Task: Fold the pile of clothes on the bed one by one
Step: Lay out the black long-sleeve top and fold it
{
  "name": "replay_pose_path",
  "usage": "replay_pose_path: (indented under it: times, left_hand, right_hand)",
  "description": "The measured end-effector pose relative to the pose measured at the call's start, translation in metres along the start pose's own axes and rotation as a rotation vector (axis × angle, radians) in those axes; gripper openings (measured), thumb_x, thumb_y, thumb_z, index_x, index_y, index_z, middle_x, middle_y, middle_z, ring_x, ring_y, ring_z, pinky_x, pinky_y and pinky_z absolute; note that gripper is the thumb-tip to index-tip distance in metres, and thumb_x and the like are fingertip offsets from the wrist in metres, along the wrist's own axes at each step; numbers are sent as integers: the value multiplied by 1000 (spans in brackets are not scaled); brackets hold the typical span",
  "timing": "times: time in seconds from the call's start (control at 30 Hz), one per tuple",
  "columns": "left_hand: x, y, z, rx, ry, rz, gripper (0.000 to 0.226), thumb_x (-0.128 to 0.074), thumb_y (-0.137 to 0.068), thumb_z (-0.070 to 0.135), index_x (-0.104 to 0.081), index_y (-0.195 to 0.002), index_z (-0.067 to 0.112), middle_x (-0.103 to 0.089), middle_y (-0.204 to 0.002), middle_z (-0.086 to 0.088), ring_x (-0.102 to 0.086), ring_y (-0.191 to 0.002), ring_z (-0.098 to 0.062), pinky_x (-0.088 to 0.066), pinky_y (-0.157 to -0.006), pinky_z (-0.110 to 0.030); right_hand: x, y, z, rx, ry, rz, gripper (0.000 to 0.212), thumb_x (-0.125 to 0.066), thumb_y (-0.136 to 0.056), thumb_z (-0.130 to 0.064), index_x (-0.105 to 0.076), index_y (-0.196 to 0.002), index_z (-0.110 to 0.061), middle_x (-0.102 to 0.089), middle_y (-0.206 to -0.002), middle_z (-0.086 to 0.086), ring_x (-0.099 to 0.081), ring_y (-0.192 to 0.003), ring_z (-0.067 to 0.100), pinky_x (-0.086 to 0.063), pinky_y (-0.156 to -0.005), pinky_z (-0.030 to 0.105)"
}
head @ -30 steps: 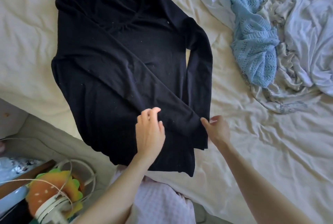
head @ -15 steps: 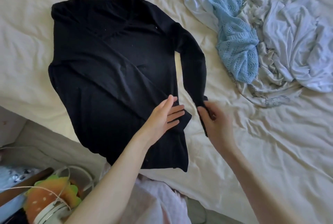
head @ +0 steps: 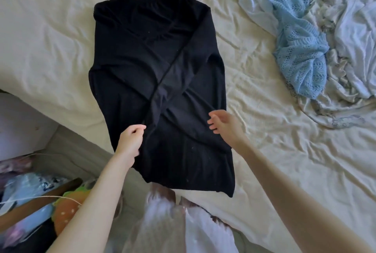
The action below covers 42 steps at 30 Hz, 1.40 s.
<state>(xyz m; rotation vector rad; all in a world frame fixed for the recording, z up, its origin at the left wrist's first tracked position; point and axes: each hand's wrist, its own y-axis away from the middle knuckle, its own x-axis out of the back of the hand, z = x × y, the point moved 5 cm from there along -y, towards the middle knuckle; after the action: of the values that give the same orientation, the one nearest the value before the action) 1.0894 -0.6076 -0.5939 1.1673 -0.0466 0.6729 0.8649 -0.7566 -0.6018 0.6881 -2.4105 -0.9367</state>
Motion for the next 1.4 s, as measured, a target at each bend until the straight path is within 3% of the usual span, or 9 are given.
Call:
replay_pose_path:
  times: [0.2, 0.4, 0.53, 0.67, 0.73, 0.87, 1.07, 1.23, 1.4]
  left_hand:
    - [-13, -27, 68, -416, -417, 140, 27, -49, -95, 19, -57, -120, 17, -54, -124, -2, -55, -103, -16, -40, -87, -27]
    - [-78, -71, 176, -726, -568, 16, 37, -47, -96, 16, -49, -133, 14, -53, -130, 0, -53, -112, -18, -39, -91, -24]
    - [-121, -92, 218, -546, -398, -236, 47, -49, -97, 24, -39, -141, 15, -53, -129, 3, -52, -113, -13, -38, -90, -22]
    - [-157, -93, 232, -379, -313, -531, 21, -58, -92, 30, -65, -106, 15, -58, -82, 3, -47, -52, -2, -37, -53, -16]
    - [-164, -94, 234, -317, -292, -538, 20, -59, -91, 35, -64, -81, 19, -58, -75, 6, -48, -57, -6, -41, -57, -18]
    - [-171, -100, 243, -138, -44, -536, 25, -57, -93, 38, -62, -101, 15, -67, -102, 0, -64, -96, -17, -52, -75, -30]
    - [-163, -115, 260, 135, 84, -467, 32, -58, -88, 46, -52, -97, 16, -62, -58, 3, -42, -40, -8, -29, -46, -21]
    - [-161, -117, 276, 139, -211, -465, 27, -59, -88, 43, -54, -74, 21, -49, -54, 8, -33, -54, -8, -28, -58, -22]
    - [-171, -115, 290, 96, -69, -457, 10, -61, -90, 24, -63, -95, 16, -65, -94, -1, -61, -92, -18, -48, -72, -33]
  right_hand:
    - [0, -78, -36, -219, -491, 28, 39, -44, -101, -27, -46, -132, -3, -59, -117, 10, -59, -102, 21, -52, -84, 31]
    - [8, -142, -74, -259, -819, 46, 53, -44, -100, -34, -33, -144, -5, -46, -142, 10, -45, -130, 24, -41, -99, 33]
    - [8, -161, -89, -332, -1155, 63, 39, -51, -97, -29, -49, -129, -7, -61, -122, 4, -58, -114, 20, -46, -88, 32]
    - [15, -161, -80, -465, -1332, 168, 9, -58, -92, -16, -61, -91, -7, -66, -87, 2, -65, -82, 19, -53, -68, 31]
    - [21, -159, -71, -474, -1257, 172, 6, -58, -93, -13, -60, -89, -8, -66, -83, 3, -65, -77, 18, -53, -64, 30]
    - [24, -157, -60, -423, -1078, 86, 6, -55, -92, -9, -58, -97, -8, -64, -82, 3, -62, -72, 17, -54, -62, 28]
    - [28, -160, -59, -412, -1192, 29, 15, -48, -92, -7, -55, -105, -5, -59, -74, 4, -58, -66, 19, -52, -65, 29]
    - [29, -161, -62, -409, -1271, -5, 10, -48, -91, -6, -54, -99, -5, -59, -75, 5, -57, -65, 18, -50, -65, 28]
    - [25, -161, -57, -445, -1334, 27, 17, -47, -92, -1, -52, -109, -1, -62, -85, 9, -55, -70, 19, -46, -73, 27]
